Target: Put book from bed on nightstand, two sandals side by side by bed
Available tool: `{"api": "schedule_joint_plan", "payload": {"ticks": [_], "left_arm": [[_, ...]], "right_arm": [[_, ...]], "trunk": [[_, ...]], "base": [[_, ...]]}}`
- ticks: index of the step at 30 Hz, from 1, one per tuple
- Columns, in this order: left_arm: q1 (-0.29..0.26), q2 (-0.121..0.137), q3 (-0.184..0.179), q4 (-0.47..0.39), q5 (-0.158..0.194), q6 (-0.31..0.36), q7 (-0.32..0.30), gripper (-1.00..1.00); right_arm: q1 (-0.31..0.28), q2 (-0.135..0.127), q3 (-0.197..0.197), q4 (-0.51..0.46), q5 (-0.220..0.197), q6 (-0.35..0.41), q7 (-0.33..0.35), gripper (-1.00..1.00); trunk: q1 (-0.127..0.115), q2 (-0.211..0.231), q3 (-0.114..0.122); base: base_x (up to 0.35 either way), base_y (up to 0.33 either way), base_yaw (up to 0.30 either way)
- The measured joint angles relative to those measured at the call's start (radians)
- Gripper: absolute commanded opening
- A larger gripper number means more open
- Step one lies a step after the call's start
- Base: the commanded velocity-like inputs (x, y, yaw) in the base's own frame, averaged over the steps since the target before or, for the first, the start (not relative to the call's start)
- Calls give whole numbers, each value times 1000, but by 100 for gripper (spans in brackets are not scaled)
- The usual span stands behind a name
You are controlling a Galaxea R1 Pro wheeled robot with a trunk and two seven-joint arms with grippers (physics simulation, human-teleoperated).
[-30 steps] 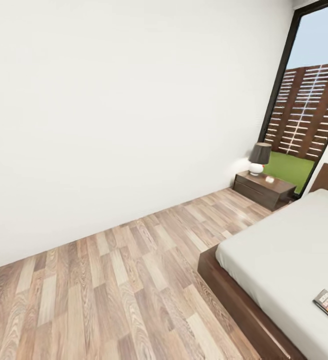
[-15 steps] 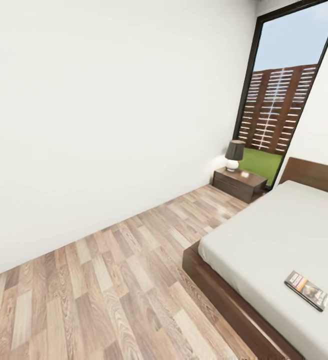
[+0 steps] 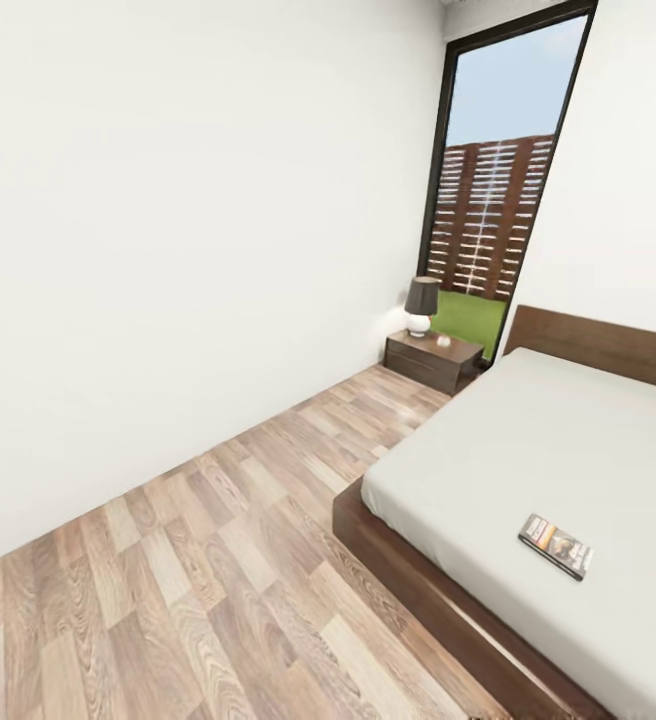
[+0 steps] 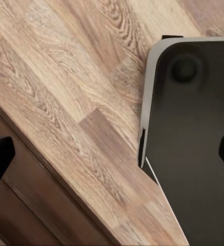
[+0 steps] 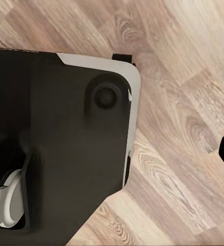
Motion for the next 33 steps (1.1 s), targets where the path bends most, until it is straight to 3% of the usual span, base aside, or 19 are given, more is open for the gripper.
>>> {"api": "schedule_joint_plan", "payload": {"ticks": [33], "left_arm": [[0, 1, 0, 0, 0, -1, 0, 100]], "right_arm": [[0, 4, 0, 0, 2, 0, 0, 100]], "trunk": [[0, 0, 0]], "base": [[3, 0, -294]]}}
